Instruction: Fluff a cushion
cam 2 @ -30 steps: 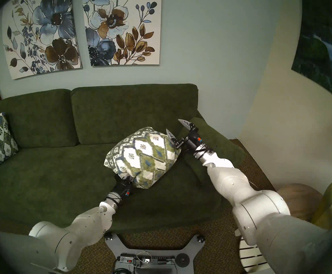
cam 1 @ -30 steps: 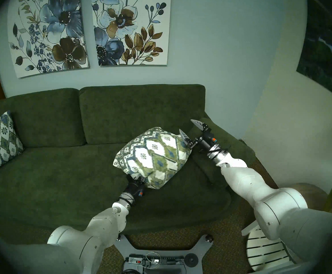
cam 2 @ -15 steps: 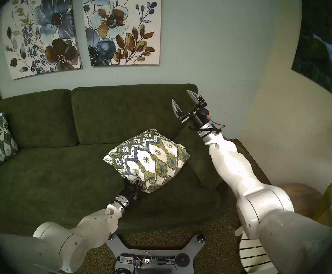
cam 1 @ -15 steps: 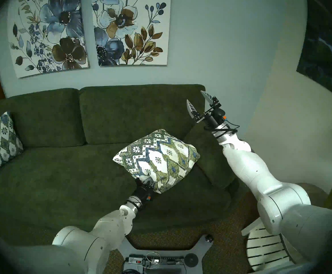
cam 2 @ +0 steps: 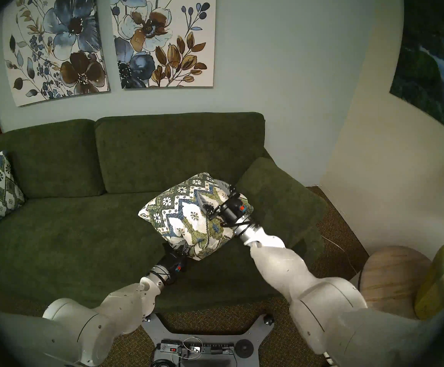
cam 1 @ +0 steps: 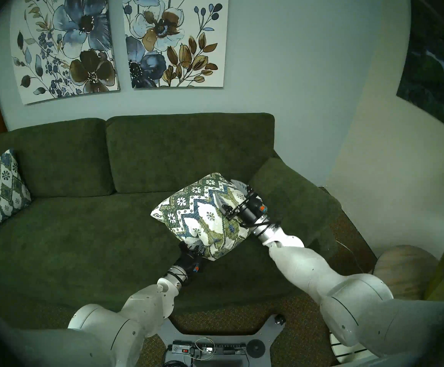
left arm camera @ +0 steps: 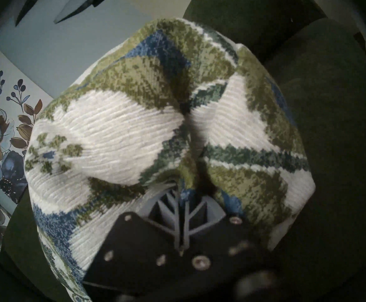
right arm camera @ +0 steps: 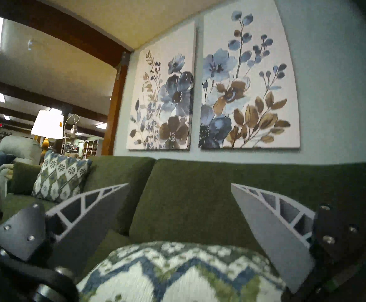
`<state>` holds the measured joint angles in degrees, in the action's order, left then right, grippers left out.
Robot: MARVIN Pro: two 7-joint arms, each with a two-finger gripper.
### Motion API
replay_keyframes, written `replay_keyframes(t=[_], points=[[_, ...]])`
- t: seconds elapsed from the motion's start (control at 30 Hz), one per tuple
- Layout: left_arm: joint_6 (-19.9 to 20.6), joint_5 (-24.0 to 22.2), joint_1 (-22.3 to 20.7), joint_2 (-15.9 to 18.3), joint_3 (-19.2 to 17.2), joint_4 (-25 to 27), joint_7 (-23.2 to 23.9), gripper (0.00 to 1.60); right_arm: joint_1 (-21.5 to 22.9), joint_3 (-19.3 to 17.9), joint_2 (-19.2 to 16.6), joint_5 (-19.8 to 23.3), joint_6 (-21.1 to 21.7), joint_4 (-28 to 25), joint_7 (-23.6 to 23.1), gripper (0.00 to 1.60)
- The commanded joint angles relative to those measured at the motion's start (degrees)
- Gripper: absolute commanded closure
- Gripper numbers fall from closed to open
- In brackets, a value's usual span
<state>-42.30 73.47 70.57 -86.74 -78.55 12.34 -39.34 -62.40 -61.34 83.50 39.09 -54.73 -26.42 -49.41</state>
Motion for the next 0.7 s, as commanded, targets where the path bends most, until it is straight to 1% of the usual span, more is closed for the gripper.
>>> replay_keyframes(t=[0.0,0.07,0.1,0.2,0.23,0.27,0.37,0.5,0.67], points=[[-1.31,-0.38,1.78,2.82,-0.59,-0.91,-1.04,1.60,-3.99,0.49,1.75,0.71,1.25,4.45,0.19,0.00],[-2.21,-0.33,2.15,3.33,-0.68,-1.20,-1.45,1.60,-4.53,0.33,2.01,1.36,2.08,6.63,0.33,0.00],[-2.21,-0.33,2.15,3.33,-0.68,-1.20,-1.45,1.60,-4.53,0.33,2.01,1.36,2.08,6.63,0.33,0.00],[-3.57,-0.25,2.58,3.52,-0.65,-1.35,-2.01,1.60,-4.60,-0.17,2.24,2.39,3.42,9.06,0.59,0.00],[-4.13,-0.16,2.65,3.60,-0.55,-1.32,-2.16,1.10,-4.53,-0.36,2.41,2.73,3.90,9.74,0.70,0.00],[-4.43,-0.11,2.72,3.56,-0.49,-1.23,-2.35,0.00,-4.51,-0.48,2.50,2.90,4.14,10.07,0.79,0.00],[-5.66,0.19,3.06,3.36,-0.12,-0.89,-2.86,0.00,-4.54,-0.81,3.14,3.38,4.85,11.20,1.12,0.00],[-7.72,0.88,5.05,3.11,0.73,-0.51,-3.73,0.00,-4.35,-1.23,3.94,4.02,5.72,12.34,1.58,0.00],[-9.56,1.47,9.03,5.09,1.42,-1.05,-5.09,0.00,-4.11,-1.55,4.53,4.57,6.25,13.04,1.91,0.00]])
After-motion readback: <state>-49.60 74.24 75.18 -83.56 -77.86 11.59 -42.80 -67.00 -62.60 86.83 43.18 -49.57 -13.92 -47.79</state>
